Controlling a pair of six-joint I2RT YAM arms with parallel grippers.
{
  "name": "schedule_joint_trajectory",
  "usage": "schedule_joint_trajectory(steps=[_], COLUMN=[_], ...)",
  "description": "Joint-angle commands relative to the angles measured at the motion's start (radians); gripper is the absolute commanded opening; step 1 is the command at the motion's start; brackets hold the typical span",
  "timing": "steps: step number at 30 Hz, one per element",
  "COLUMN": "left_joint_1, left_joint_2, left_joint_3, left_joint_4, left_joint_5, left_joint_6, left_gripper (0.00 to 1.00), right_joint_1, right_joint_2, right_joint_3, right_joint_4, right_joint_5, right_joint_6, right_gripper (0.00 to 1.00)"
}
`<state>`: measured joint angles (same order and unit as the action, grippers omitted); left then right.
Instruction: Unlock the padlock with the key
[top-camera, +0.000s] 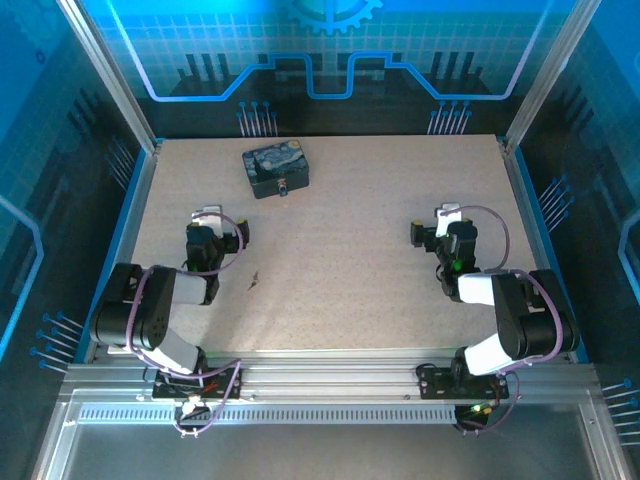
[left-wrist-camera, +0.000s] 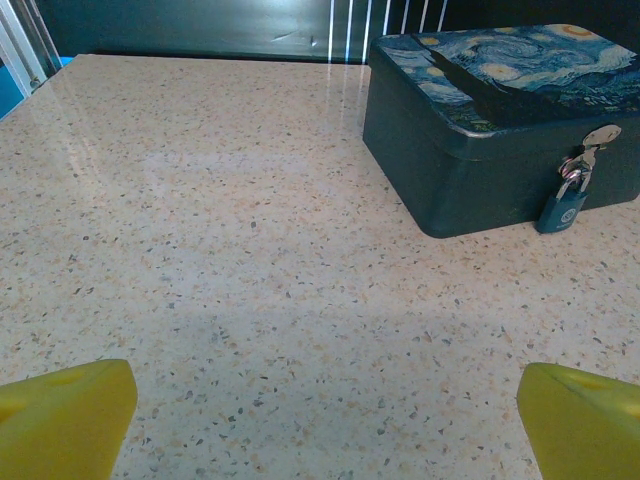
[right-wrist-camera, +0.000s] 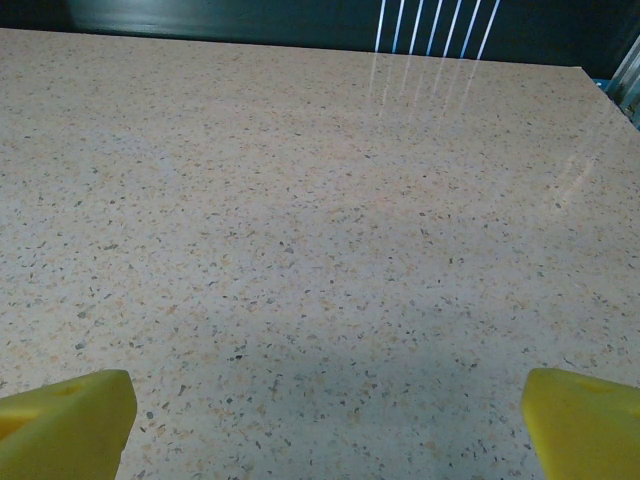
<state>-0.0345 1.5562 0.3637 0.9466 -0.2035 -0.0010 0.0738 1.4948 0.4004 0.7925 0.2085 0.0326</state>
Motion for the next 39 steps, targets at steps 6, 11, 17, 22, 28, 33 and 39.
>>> schedule_joint_trajectory(steps=[6,11,17,22,28,33,39], left_joint_1=[0.009,0.007,-0.011,-0.053,-0.136,-0.185,-0.238], left_joint_2=[-0.013,-0.085,-0.341,-0.396,-0.458,-0.559,-0.651], left_joint_3=[0.021,-0.006,0.09,0.348,0.364,0.283,0.13], left_joint_4=[-0.034,-0.047,-0.543,-1.132,-1.355,-1.43,-1.409], left_joint_5=[0.097,0.146,0.129,0.19,0.22,0.158,0.177], left_joint_6=[0.017,0.036,-0.081,-0.261,-0.397,-0.543,-0.671], left_gripper=[0.99,0.96,0.86,0.86,0.99,0.99,0.99], right_joint_1=[0.014,0.027,0.061,0.186,0.442,0.621,0.746], right_joint_2=[-0.004,-0.103,-0.179,-0.102,0.065,0.195,0.246], right_joint_3=[0.027,0.183,0.353,0.567,0.748,0.784,0.738], right_joint_4=[-0.036,-0.395,-0.716,-0.951,-1.046,-1.029,-0.949], right_joint_5=[-0.001,-0.027,-0.059,-0.012,-0.057,-0.174,-0.181], right_joint_6=[-0.014,-0.019,0.138,0.243,0.226,0.237,0.251], right_gripper=[1.0,1.0,1.0,1.0,1.0,0.99,0.98])
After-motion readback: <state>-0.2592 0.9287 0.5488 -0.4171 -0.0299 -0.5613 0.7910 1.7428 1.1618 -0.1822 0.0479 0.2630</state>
